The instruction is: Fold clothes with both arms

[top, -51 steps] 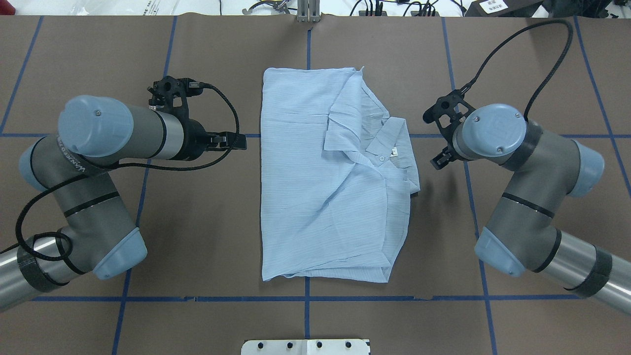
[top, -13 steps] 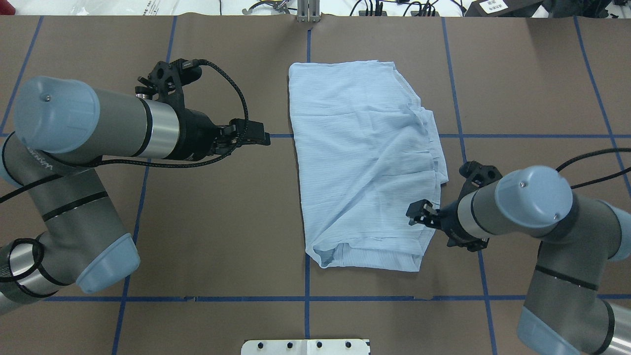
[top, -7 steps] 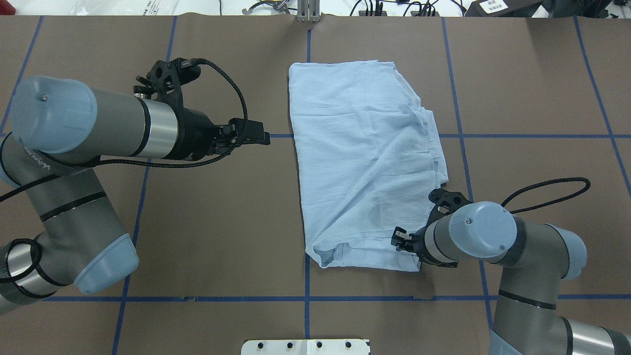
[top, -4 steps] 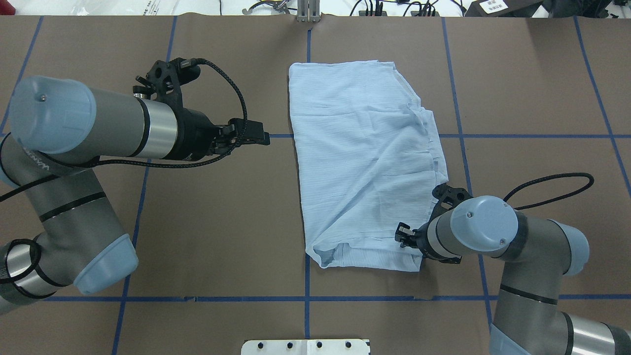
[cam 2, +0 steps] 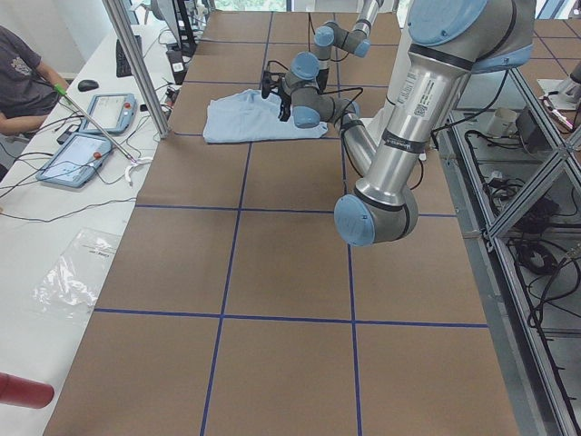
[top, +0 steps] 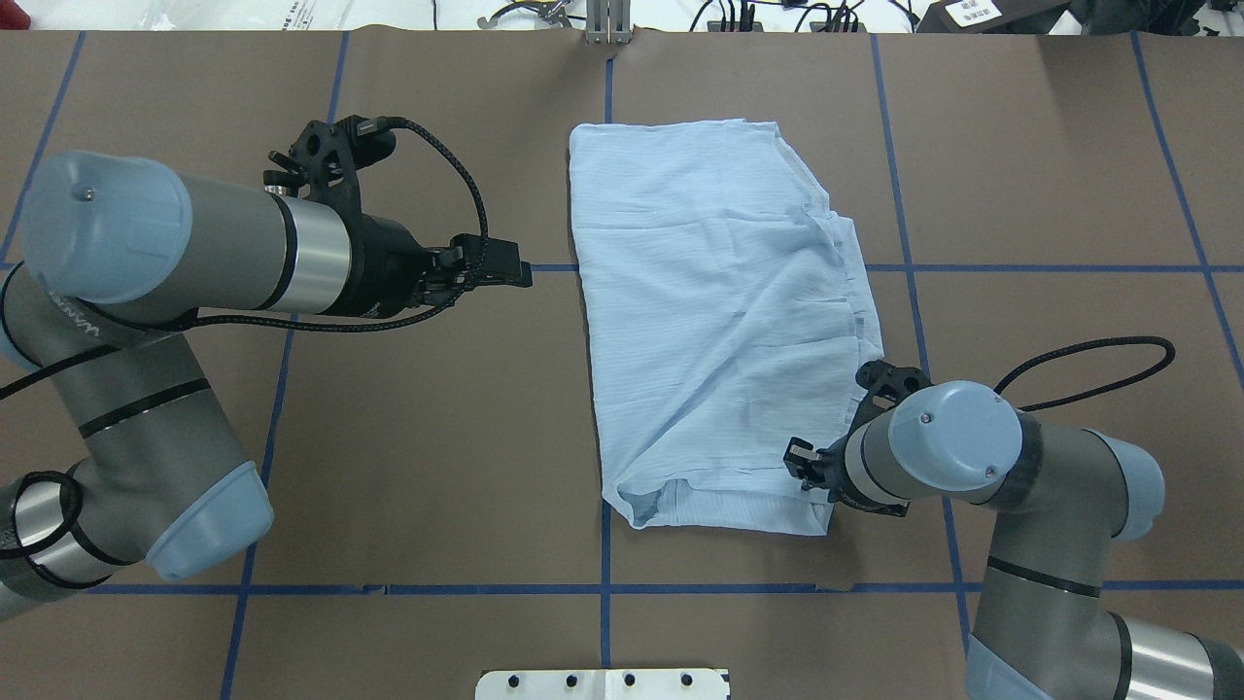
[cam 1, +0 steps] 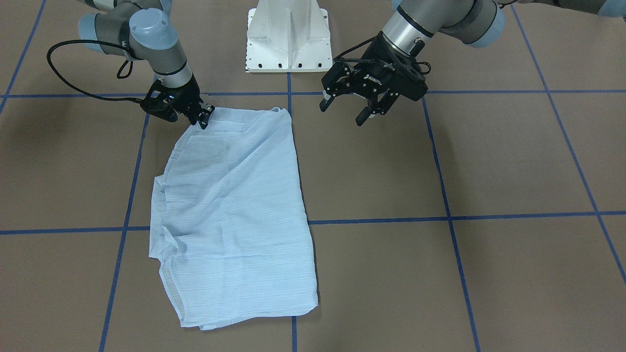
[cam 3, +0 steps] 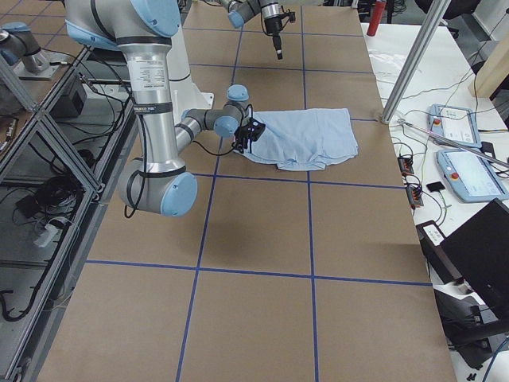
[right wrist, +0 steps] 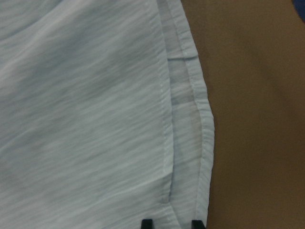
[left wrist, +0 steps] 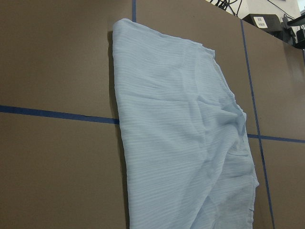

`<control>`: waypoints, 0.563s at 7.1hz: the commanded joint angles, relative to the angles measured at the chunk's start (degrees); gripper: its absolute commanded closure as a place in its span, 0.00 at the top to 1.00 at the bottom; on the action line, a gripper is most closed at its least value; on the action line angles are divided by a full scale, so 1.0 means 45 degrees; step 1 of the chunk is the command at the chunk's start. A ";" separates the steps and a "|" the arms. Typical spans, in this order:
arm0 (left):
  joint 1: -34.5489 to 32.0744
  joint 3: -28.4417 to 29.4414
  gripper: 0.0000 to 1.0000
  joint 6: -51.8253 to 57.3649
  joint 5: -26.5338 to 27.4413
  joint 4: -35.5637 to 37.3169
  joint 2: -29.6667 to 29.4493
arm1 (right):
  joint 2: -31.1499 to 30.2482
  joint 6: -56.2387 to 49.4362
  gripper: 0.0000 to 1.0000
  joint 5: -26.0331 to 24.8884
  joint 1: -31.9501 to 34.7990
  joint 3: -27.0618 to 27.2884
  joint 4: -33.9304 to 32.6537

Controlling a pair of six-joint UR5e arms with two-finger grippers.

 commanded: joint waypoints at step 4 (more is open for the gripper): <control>0.0000 0.0043 1.00 0.0000 0.0000 0.0000 -0.0039 | 0.0055 -0.0019 0.00 0.0384 0.0122 0.1071 -0.1620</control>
